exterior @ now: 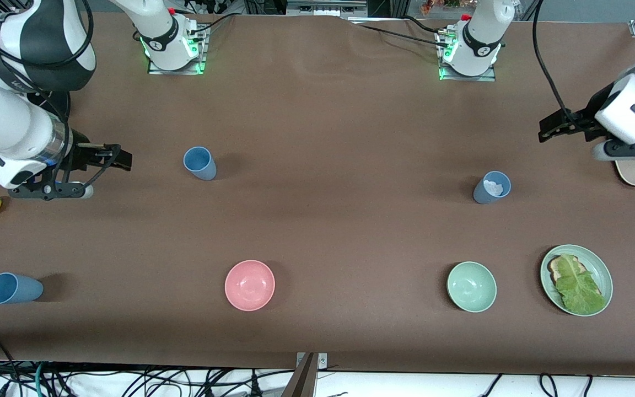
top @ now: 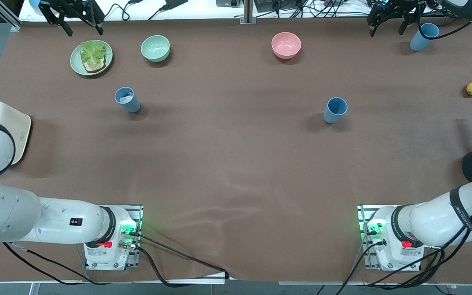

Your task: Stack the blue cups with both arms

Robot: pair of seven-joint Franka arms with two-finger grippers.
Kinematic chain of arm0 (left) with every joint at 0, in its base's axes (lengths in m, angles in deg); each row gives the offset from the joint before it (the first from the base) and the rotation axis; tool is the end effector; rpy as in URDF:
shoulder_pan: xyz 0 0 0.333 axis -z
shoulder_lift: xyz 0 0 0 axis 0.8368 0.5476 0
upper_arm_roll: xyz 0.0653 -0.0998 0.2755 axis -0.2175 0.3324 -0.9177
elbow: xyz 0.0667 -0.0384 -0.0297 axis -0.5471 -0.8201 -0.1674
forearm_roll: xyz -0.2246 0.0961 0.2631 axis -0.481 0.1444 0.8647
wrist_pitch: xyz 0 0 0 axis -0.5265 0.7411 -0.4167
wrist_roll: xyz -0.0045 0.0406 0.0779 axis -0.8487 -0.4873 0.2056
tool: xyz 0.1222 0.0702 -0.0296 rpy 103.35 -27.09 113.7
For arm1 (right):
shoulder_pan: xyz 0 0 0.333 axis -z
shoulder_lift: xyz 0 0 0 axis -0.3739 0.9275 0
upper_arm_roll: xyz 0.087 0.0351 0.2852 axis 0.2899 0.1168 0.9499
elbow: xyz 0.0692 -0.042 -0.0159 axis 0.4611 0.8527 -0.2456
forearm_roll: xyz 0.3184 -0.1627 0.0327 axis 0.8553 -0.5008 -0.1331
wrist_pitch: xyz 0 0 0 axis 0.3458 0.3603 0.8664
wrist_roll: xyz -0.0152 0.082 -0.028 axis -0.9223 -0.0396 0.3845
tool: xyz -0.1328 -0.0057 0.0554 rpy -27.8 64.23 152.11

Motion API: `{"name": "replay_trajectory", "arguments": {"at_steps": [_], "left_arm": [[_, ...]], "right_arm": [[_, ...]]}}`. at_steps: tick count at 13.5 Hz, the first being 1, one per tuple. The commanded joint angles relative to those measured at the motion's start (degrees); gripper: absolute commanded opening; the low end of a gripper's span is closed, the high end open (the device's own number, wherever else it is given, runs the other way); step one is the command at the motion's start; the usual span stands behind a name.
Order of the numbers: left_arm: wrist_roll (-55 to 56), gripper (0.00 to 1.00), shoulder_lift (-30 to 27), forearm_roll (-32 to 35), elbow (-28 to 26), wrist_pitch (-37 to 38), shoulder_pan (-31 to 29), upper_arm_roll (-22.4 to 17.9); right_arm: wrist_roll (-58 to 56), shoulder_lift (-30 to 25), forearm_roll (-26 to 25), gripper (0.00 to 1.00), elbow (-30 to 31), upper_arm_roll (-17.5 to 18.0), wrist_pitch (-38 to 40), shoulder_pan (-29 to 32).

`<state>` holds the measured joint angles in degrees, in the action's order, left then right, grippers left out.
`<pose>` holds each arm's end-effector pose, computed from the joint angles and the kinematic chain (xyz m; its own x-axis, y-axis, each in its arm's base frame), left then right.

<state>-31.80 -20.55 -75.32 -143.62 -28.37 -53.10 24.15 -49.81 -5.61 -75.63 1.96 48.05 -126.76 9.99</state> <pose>0.5175 -0.0261 0.5162 0.9870 0.0418 -0.1555 0.0394 -0.9991 -0.0186 0.5626 0.0834 0.4668 0.9880 0.0137 -0.1538 0.0200 -0.9990 0.0399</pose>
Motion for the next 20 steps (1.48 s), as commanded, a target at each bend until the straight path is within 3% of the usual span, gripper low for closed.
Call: {"name": "replay_trajectory", "arguments": {"at_steps": [1,8,12,20], "left_arm": [[-0.52,1.00,4.60,3.74,1.20,-0.04,0.61,-0.02],[-4.12,1.00,15.94,3.22,-1.79,-6.09,-3.34,-0.02],[-9.30,1.00,15.69,3.22,-13.11,-18.29,-5.00,-0.02],[-10.01,0.97,14.99,3.13,-26.83,-36.32,-5.46,0.86]], "right_arm": [[1.03,0.67,0.07,1.00,-1.43,0.32,1.25,0.01],[0.42,0.67,0.16,1.00,-1.08,0.32,1.42,0.10],[0.33,0.67,0.16,1.00,-0.81,0.23,2.04,0.54],[0.15,0.67,0.16,1.00,-0.90,0.23,2.04,0.63]]}}
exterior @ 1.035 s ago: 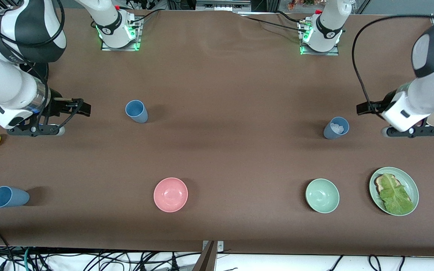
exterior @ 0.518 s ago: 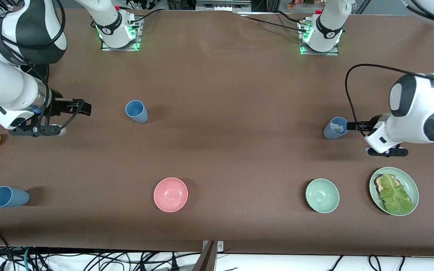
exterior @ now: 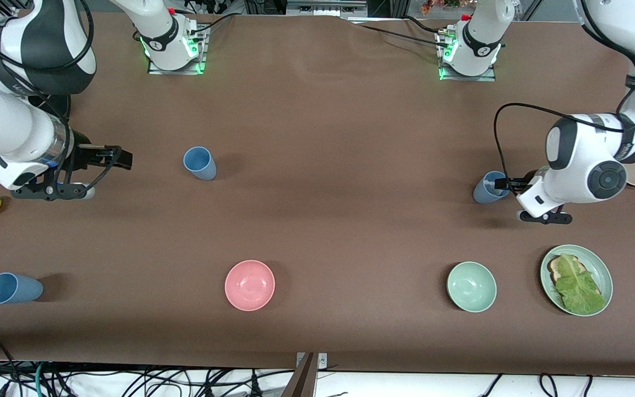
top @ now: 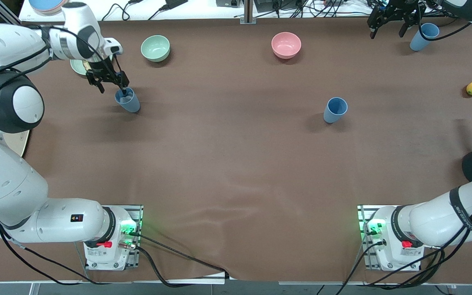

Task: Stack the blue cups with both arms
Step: 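Reach the left gripper down and grasp the tissue-filled blue cup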

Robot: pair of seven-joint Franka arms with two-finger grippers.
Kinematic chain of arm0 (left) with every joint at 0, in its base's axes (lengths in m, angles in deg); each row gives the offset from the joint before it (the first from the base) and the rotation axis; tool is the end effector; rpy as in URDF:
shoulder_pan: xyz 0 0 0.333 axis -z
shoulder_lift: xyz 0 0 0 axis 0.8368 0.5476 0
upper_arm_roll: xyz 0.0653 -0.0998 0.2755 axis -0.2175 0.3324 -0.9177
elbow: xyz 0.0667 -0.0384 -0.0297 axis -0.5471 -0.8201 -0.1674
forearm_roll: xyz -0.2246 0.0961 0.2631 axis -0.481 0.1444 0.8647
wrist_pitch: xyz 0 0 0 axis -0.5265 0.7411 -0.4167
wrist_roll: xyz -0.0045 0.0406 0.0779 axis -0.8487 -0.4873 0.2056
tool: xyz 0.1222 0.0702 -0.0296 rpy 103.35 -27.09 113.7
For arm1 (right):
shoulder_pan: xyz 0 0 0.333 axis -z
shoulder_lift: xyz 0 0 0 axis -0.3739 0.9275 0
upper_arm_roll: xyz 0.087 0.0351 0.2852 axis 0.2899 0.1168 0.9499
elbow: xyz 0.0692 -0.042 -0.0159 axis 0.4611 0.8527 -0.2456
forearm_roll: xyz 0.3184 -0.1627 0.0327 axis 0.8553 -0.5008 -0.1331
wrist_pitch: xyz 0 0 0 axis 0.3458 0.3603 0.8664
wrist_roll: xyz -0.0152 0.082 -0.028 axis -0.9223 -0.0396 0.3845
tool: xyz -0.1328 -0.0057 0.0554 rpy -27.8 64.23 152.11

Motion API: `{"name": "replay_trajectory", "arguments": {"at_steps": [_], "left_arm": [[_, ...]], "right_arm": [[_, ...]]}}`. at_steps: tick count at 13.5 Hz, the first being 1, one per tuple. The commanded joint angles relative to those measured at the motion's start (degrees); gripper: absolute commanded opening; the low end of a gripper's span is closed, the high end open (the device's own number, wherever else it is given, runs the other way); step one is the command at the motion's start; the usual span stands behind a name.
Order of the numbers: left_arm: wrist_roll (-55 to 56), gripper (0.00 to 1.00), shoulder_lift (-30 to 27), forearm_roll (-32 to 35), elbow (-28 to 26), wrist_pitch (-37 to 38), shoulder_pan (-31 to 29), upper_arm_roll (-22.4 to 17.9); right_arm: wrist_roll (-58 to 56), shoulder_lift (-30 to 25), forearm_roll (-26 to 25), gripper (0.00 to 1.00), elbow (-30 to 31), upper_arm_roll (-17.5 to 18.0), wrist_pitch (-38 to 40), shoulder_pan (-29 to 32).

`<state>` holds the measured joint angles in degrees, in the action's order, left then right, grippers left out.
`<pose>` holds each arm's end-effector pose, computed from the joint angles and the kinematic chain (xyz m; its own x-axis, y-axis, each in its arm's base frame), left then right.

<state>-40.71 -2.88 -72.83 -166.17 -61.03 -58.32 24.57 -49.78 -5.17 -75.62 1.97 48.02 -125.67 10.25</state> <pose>0.5256 0.0210 0.2252 0.9563 -0.0554 -0.2871 -0.0627 -0.9979 -0.0163 0.5611 0.0803 0.4612 0.9837 0.0070 -0.1799 0.0152 -0.9989 0.0438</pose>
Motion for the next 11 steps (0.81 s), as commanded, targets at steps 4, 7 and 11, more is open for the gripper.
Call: {"name": "replay_trajectory", "arguments": {"at_steps": [4,7,11], "left_arm": [[-0.32,0.10,-2.51,0.56,-3.76,-3.67,-0.24,0.52],[-0.58,0.00,-2.43,-0.32,-3.50,-3.23,-0.15,0.43],[-0.14,0.00,-2.78,-0.58,0.96,2.45,0.46,0.52]], "right_arm": [[0.12,0.23,0.15,1.00,-0.82,0.26,0.94,0.36],[0.12,0.23,0.15,1.00,-0.82,0.17,0.94,0.36],[0.12,0.23,0.15,1.00,-0.82,0.17,1.03,0.45]]}}
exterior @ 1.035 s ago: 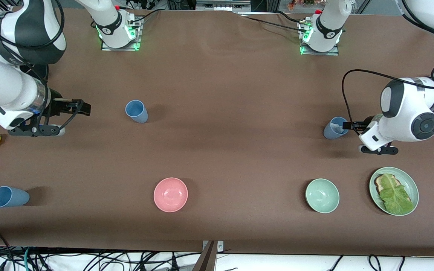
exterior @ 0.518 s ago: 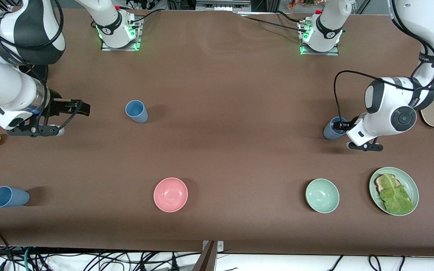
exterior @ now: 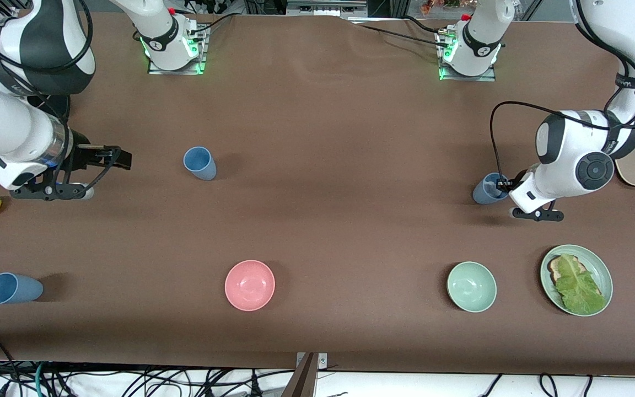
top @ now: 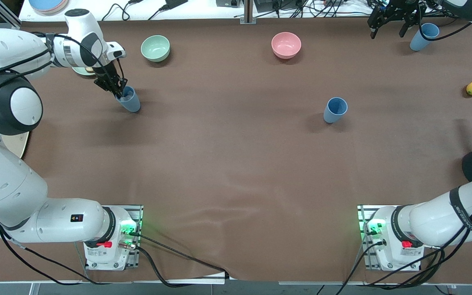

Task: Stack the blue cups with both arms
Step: 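Carry the tissue cup with the left gripper to the table middle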

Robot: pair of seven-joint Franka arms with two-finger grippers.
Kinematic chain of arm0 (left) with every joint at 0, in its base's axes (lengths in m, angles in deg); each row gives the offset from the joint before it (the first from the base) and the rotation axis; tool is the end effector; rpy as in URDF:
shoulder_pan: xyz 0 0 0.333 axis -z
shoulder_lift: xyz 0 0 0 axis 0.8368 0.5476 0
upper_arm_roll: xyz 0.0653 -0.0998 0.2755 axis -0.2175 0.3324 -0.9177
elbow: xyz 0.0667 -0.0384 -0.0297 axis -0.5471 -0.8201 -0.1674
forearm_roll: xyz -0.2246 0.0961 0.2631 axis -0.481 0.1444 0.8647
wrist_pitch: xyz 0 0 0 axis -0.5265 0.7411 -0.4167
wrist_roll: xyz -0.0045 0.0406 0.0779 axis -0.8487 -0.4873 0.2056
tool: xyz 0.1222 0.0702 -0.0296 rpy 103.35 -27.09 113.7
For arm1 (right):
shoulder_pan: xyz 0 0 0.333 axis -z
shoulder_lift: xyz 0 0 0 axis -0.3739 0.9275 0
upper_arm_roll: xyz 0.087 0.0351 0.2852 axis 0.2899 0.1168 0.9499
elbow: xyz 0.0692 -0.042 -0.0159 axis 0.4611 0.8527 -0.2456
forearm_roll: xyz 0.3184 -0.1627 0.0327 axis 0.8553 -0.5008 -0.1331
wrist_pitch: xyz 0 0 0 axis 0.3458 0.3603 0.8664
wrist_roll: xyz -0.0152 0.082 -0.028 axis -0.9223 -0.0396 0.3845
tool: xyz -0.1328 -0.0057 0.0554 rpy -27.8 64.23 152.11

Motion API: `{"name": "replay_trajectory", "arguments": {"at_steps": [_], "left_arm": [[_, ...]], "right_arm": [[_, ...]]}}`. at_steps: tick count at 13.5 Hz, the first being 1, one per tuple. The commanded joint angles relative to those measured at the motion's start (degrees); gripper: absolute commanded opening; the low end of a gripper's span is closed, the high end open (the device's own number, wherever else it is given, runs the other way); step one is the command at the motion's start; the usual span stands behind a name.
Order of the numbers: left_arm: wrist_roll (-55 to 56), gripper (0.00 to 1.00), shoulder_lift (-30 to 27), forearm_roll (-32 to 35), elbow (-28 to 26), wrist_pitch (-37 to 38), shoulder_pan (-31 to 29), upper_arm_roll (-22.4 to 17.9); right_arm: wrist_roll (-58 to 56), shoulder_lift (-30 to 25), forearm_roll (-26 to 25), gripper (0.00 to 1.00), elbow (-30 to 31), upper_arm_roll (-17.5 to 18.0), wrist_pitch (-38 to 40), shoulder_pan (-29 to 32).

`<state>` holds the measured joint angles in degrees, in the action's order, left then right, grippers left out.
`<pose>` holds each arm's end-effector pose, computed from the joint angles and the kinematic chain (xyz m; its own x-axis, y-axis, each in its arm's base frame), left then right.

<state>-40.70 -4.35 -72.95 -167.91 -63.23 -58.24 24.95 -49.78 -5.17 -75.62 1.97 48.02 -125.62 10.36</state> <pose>0.5238 0.0163 0.2300 0.9650 -0.0634 -0.2545 -0.0693 -0.9975 -0.0145 0.5611 0.0792 0.4612 0.9835 0.0051 -0.1808 0.0133 -0.9989 0.0439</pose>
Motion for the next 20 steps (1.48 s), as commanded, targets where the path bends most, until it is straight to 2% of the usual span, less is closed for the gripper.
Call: {"name": "replay_trajectory", "arguments": {"at_steps": [1,3,7,10,13,15,17,20], "left_arm": [[0.11,0.00,-0.95,-0.72,5.94,8.77,0.91,0.58],[4.92,0.00,-0.07,-1.08,9.48,13.97,2.31,2.86],[14.25,0.00,0.89,-4.05,11.59,13.82,9.16,7.96],[17.06,0.00,4.58,-10.55,17.56,13.82,15.83,7.97],[25.75,0.00,7.74,-10.84,21.34,13.38,21.47,7.97],[27.71,0.00,9.94,-11.18,22.23,12.51,22.88,7.97],[31.21,0.00,10.91,-10.75,22.23,8.64,27.52,7.80],[33.16,0.00,12.67,-10.39,22.23,5.14,28.69,7.79]], "right_arm": [[0.12,0.23,0.15,1.00,-0.83,0.17,0.99,0.35],[0.03,0.23,0.15,1.00,-0.83,0.17,0.99,0.35],[-1.19,0.23,0.23,1.00,-0.65,0.08,1.07,0.78],[-1.37,0.23,0.23,1.00,-0.39,-0.01,1.25,0.87],[-1.37,0.23,0.23,1.00,-0.30,0.08,1.34,0.79],[-1.29,0.23,0.23,1.00,-0.12,0.17,1.43,0.79],[-1.28,0.06,0.23,1.00,0.49,0.26,1.43,0.79],[-1.28,-0.56,1.46,1.00,2.33,0.17,0.46,0.79]]}}
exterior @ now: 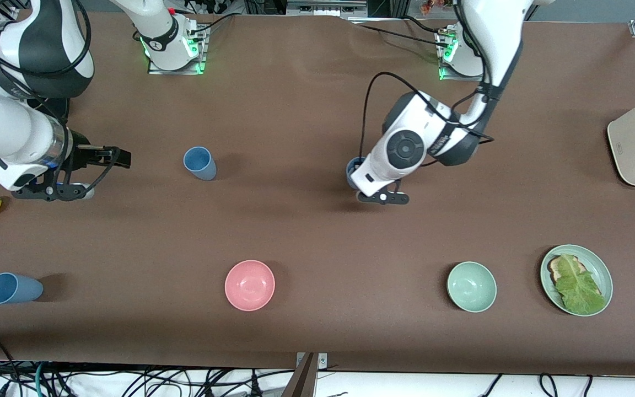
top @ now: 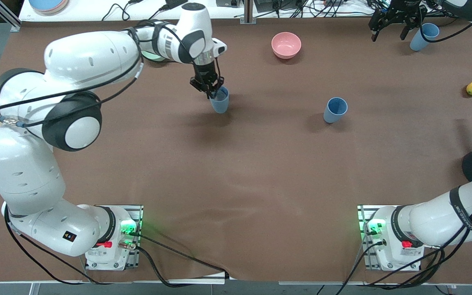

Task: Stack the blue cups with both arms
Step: 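Carry the tissue cup with the left gripper to the table middle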

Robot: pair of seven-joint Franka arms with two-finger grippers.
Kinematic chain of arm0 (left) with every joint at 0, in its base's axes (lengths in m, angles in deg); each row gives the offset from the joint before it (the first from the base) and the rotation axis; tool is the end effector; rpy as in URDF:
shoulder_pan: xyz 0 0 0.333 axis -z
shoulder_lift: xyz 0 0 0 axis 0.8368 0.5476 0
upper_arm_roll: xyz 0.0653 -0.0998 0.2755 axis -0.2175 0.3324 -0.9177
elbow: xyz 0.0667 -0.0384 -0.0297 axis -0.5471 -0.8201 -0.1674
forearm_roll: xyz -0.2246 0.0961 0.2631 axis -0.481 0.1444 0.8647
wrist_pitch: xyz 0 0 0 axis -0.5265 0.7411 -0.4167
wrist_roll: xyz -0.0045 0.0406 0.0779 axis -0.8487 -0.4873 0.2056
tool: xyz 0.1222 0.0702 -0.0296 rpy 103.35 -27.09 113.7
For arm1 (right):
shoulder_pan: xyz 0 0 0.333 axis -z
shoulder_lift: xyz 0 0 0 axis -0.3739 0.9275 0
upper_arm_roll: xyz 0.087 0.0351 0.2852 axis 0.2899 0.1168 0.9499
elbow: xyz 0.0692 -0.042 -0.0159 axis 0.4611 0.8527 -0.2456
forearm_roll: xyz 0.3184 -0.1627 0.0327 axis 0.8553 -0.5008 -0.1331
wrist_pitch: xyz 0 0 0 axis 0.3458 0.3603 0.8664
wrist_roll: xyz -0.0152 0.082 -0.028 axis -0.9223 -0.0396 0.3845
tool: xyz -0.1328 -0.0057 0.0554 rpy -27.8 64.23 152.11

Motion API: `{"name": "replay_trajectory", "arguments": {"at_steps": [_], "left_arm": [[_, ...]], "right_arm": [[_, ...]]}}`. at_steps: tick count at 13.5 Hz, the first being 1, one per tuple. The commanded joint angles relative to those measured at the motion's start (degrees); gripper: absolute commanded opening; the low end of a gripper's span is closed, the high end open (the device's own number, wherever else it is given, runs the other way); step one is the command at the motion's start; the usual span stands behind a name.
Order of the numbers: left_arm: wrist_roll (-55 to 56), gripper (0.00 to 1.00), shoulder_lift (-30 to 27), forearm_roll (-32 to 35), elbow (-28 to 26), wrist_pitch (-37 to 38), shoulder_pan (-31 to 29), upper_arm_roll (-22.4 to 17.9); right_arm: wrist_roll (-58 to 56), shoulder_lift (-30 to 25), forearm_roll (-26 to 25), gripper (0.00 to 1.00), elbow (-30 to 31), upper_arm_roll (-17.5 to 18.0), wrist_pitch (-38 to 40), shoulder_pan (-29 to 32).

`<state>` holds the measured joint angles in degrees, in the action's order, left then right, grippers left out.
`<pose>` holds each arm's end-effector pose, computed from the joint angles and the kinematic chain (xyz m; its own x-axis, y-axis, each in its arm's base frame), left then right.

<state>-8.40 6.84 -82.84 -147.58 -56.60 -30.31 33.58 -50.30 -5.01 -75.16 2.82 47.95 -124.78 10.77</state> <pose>0.4924 -0.3539 0.2479 0.9620 -0.0394 -0.2701 -0.0260 -0.9983 0.0529 0.5574 0.0751 0.4526 0.9769 0.0045 -0.2134 0.0131 -0.9992 0.0387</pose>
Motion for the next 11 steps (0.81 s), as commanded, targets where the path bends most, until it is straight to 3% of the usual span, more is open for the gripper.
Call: {"name": "replay_trajectory", "arguments": {"at_steps": [1,5,6,7,8,11], "left_arm": [[0.87,0.00,1.66,-0.50,1.91,-2.38,0.84,-0.75],[2.45,0.00,2.36,-0.59,1.82,-3.09,3.38,-0.93],[2.45,0.08,2.28,-0.50,1.82,-3.01,3.30,-0.93],[2.36,0.91,2.10,-0.59,1.91,-2.92,2.86,-0.93],[2.27,1.00,1.67,-0.59,1.91,-2.74,2.69,-0.93],[2.27,1.00,-1.14,-0.50,2.08,1.01,2.07,-1.63]], "right_arm": [[-0.68,-0.81,1.01,1.00,1.84,0.24,-0.48,0.37],[-0.76,-0.90,2.15,1.00,4.91,1.29,-2.92,0.02],[-0.68,-0.90,2.07,1.00,6.05,2.25,-4.24,0.02],[-0.59,-1.07,2.15,1.00,7.28,2.69,-5.91,0.02],[-0.41,-1.25,2.15,1.00,8.25,3.05,-7.14,0.02],[-0.41,-2.91,2.07,1.00,12.73,3.93,-10.05,0.02]]}}
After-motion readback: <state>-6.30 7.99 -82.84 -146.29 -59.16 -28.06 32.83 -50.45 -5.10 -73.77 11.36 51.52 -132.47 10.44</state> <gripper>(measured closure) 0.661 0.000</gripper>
